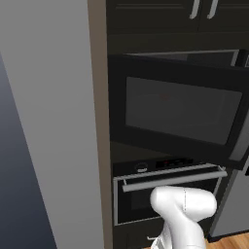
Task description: Open the microwave door.
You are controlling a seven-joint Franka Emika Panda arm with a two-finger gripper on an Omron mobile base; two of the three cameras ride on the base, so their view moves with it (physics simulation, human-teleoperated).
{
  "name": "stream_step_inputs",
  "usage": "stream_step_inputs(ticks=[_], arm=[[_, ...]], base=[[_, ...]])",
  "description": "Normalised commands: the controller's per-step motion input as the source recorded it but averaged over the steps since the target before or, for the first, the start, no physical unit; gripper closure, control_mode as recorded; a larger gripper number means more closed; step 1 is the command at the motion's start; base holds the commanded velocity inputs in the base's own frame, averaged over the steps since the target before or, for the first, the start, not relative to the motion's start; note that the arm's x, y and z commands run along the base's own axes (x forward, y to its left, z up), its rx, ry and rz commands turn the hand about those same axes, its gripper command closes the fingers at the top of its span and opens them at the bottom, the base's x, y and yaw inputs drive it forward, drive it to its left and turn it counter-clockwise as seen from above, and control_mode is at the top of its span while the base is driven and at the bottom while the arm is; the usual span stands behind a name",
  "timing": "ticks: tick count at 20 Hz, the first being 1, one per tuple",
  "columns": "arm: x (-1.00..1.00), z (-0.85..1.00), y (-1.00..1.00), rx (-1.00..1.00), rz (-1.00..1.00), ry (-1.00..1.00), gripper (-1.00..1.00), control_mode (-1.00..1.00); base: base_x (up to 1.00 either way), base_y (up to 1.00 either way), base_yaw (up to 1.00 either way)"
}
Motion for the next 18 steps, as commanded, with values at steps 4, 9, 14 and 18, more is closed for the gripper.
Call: stream_step_inputs(ticks=[4, 9, 14, 18], arm=[[0.07, 0.0, 0.0, 0.35, 0.13, 0.43, -1.0, -1.0], [0.0, 0.0, -0.02, 0.29, 0.05, 0.23, -1.0, -1.0], [0.0, -0.05, -0.26, 0.17, 0.0, 0.1, -1.0, -1.0], [0.1, 0.0, -0.19, 0.34, 0.0, 0.36, -1.0, -1.0]], base=[[0.0, 0.0, 0.0], [0.0, 0.0, 0.0], [0.0, 0.0, 0.0], [0.0, 0.0, 0.0]])
